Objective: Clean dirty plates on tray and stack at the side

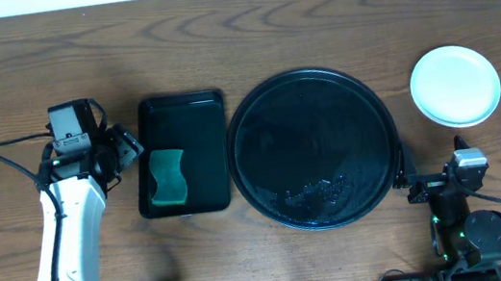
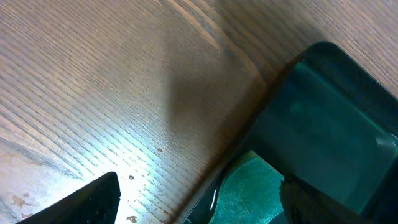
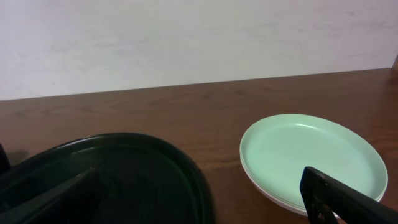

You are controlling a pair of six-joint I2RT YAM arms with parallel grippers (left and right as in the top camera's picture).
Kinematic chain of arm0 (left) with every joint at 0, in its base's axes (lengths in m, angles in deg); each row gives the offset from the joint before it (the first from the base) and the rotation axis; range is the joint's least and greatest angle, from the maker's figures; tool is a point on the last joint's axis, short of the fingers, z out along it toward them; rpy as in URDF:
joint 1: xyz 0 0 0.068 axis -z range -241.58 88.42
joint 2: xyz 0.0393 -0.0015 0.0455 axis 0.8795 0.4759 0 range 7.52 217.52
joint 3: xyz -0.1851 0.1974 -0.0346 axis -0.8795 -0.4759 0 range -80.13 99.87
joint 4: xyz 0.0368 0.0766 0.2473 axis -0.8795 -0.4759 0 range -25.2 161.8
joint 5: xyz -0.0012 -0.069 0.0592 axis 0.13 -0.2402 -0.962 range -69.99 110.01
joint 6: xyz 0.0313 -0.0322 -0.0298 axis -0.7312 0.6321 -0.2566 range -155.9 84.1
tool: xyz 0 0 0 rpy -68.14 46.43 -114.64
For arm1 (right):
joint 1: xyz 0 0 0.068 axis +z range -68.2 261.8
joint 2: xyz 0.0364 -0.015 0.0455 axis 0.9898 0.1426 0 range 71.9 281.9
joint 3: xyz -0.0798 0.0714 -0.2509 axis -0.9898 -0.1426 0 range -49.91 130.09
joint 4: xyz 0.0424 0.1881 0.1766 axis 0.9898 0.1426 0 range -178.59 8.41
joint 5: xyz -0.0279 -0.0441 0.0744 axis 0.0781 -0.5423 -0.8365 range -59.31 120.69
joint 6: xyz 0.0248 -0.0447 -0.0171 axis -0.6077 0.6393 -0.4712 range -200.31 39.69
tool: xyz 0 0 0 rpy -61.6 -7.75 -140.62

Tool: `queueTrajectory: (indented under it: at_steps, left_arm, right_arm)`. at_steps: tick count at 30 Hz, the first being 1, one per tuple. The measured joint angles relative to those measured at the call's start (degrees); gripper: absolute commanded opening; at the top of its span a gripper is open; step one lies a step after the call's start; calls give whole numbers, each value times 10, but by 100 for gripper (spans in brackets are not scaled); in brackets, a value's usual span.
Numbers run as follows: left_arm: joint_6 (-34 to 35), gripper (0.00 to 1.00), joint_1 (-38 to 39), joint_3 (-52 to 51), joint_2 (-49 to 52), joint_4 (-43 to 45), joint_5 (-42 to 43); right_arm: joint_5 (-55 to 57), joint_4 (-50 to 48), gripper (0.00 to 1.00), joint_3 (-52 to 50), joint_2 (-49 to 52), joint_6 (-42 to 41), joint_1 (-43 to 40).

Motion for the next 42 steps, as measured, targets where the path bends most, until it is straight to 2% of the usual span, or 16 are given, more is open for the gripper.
queueTrajectory:
  at_steps: [8,15,23,32,42]
  left_arm:
    - [0,83,0,0,-46,0,0]
    - [0,83,4,0,-143,0,-7]
    - [0,82,50,0,-249,0,-75]
    - [0,82,63,-4,-396,-2,-96]
    - [4,83,63,-31,-420,-7,-97]
  right_arm:
    - [0,0,99,0,0,0,0]
    - [0,0,99,0,0,0,0]
    - [1,0,99,0,0,0,0]
    - [2,0,99,0,0,0,0]
    - [2,0,99,0,0,0,0]
